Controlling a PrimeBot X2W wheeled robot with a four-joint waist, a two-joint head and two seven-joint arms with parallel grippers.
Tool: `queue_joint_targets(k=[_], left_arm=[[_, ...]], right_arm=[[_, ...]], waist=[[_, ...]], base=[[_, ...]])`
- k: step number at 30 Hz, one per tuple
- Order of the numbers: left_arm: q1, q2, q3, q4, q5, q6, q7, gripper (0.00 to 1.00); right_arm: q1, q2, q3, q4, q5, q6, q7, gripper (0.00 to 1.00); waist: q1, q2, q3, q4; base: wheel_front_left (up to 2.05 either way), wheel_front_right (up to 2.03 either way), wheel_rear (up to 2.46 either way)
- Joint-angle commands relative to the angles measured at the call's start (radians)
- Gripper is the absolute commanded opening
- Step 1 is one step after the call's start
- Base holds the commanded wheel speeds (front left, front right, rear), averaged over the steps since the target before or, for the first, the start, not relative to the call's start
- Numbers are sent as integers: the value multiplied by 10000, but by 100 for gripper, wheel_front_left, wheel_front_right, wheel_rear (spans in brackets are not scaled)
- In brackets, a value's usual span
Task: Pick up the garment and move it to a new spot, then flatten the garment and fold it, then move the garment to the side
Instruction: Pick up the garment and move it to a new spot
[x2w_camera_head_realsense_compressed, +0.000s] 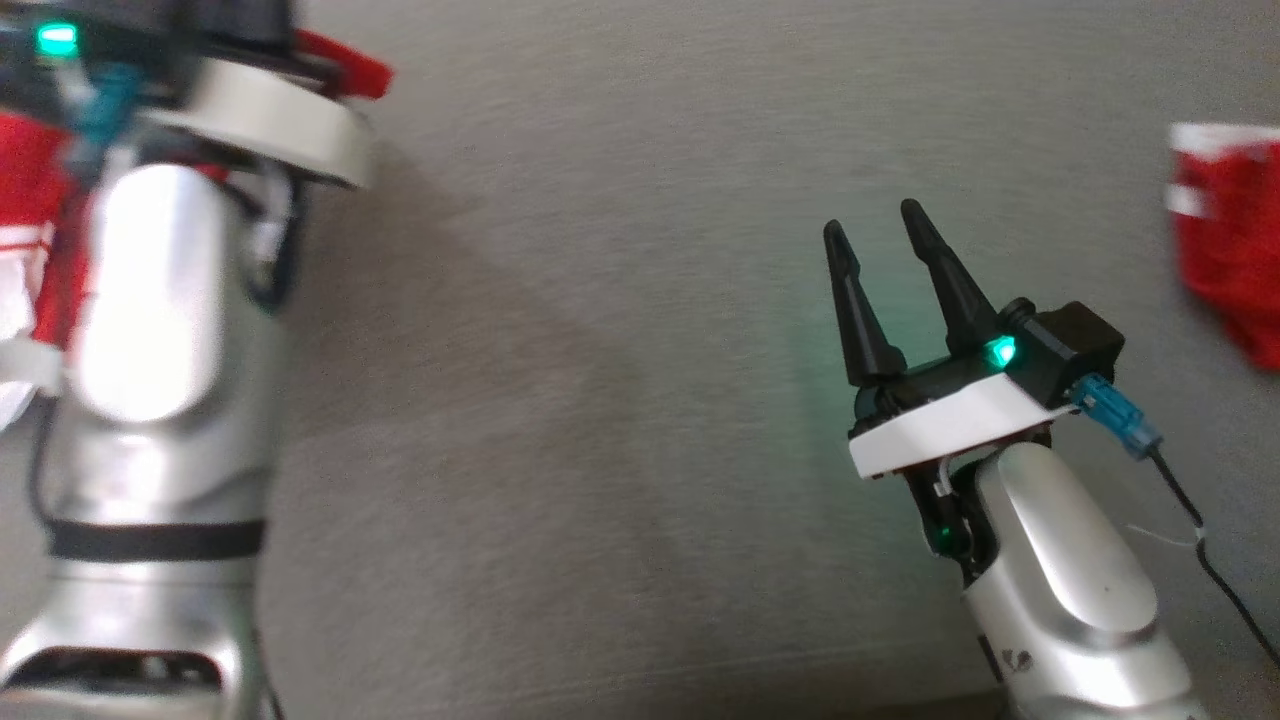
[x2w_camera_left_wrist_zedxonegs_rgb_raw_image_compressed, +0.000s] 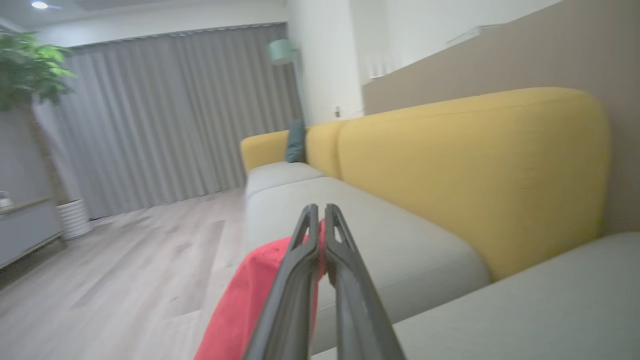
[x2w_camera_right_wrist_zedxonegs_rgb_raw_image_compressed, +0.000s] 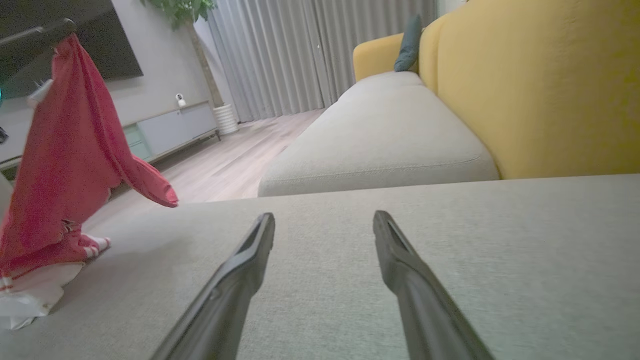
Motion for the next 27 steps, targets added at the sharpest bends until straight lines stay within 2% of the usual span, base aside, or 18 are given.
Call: queue_joint_targets(k=[1, 6, 7, 12, 15, 18, 19, 20, 24, 27], left_arm=[[-348, 19, -158, -257, -35, -79, -51, 0], [-410, -561, -1098, 162, -262, -184, -51, 0], [-410, -561, -1098, 162, -262, -184, -51, 0], [-519, -780, -2189, 374, -852, -152, -51, 0], [-514, -789, -3202, 279, -1710, 120, -51, 0], [-447, -791, -3985, 388, -2315, 519, -51, 0], [-400, -792, -4154, 451, -2459, 647, -51, 16], [-262, -792, -4376, 631, -2627, 876, -51, 100], [224, -793, -4289, 815, -2753, 1251, -51, 100], [839, -779, -3819, 823, -2750, 1483, -51, 100]], right_arm=[[3, 100, 268, -410, 186, 65, -13, 100], [4, 100, 506, -575, 567, 65, -13, 100], [4, 100, 506, -575, 567, 65, -13, 100], [15, 100, 613, -687, 817, 65, -13, 100], [24, 100, 649, -735, 921, 65, -13, 100], [57, 100, 609, -770, 949, 65, -13, 100], [75, 100, 568, -781, 948, 65, -13, 100], [99, 100, 492, -776, 938, 65, -13, 100], [115, 100, 364, -666, 807, 65, -13, 100], [124, 100, 243, -581, 667, 65, -13, 100]], waist=[[1, 0, -404, -1330], [1, 0, -353, -2703], [1, 0, -353, -2703], [1, 0, -181, -3806], [1, 0, -71, -4207], [1, 0, 8, -4276], [1, 0, 33, -4230], [1, 0, 48, -4026], [1, 0, 7, -3357], [1, 0, -67, -2741]], base=[[0, 0, 0], [0, 0, 0], [0, 0, 0], [0, 0, 0], [0, 0, 0], [0, 0, 0], [0, 0, 0], [0, 0, 0], [0, 0, 0], [0, 0, 0]])
